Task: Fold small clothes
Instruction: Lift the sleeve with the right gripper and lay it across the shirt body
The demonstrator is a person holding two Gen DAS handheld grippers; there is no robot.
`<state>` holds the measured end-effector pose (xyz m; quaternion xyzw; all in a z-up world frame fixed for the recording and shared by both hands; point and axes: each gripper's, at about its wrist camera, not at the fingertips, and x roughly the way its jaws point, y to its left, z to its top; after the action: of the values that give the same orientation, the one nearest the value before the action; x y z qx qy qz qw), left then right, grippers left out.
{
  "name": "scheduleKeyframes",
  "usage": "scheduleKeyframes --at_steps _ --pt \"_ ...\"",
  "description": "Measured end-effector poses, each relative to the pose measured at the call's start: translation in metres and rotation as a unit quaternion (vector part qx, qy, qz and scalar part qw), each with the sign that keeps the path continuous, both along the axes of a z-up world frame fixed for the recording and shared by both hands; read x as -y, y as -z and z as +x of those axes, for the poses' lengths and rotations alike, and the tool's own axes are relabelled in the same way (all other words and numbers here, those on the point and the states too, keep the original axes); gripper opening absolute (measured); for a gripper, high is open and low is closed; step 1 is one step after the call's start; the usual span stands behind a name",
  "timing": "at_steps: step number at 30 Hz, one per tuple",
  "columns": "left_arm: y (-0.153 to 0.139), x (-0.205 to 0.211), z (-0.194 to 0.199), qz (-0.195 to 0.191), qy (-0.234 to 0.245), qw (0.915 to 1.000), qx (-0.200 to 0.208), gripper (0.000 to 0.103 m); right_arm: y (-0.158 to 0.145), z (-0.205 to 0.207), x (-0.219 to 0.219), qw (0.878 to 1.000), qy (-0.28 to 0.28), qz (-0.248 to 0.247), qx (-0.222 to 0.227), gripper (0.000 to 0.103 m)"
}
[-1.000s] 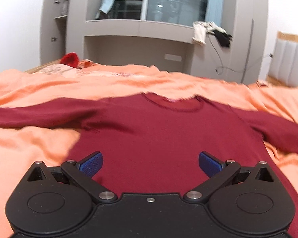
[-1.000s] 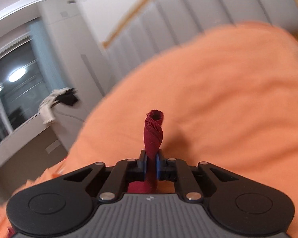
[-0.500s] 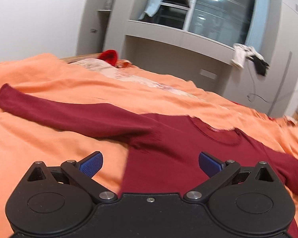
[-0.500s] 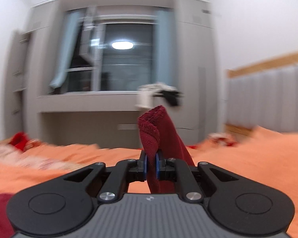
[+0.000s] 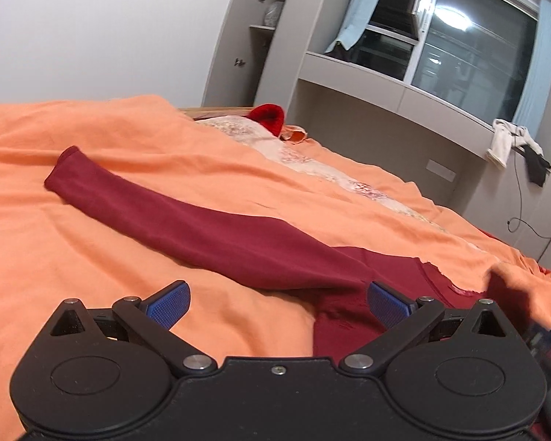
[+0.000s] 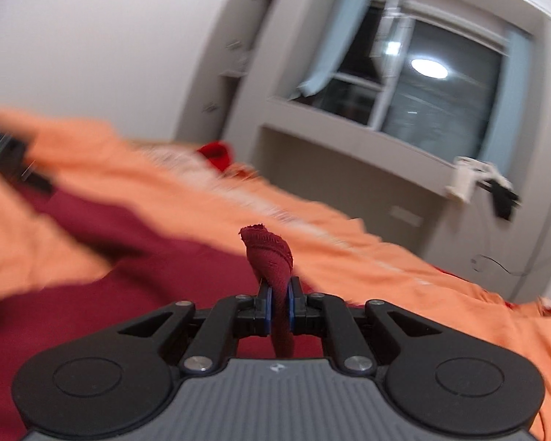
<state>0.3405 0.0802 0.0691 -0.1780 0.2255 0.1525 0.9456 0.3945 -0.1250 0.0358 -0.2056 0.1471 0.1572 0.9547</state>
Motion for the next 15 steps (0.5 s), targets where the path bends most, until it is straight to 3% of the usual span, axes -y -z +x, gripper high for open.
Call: scheduleKeyframes --at_steps 7,12,14,15 --pt "0.004 0.001 0.003 -0.009 0.020 0.9998 -0.004 0.102 0.028 -0.027 -0.042 0.992 -0.079 -0.085 -0.052 0.012" --pt "0.013 0.008 0.013 -0.028 0.058 0.9977 -0.021 0.102 0.035 -0.056 -0.029 0.984 -0.130 -0.096 -0.078 0.035" --pt "0.017 0.013 0.017 -0.028 0.071 0.9966 -0.029 0.102 0.030 -0.066 -0.018 0.984 -0.137 -0.078 -0.085 0.061" --pt "0.020 0.017 0.018 -0.028 0.078 0.9960 -0.032 0.102 0.027 -0.071 -0.009 0.984 -0.136 -0.067 -0.089 0.065"
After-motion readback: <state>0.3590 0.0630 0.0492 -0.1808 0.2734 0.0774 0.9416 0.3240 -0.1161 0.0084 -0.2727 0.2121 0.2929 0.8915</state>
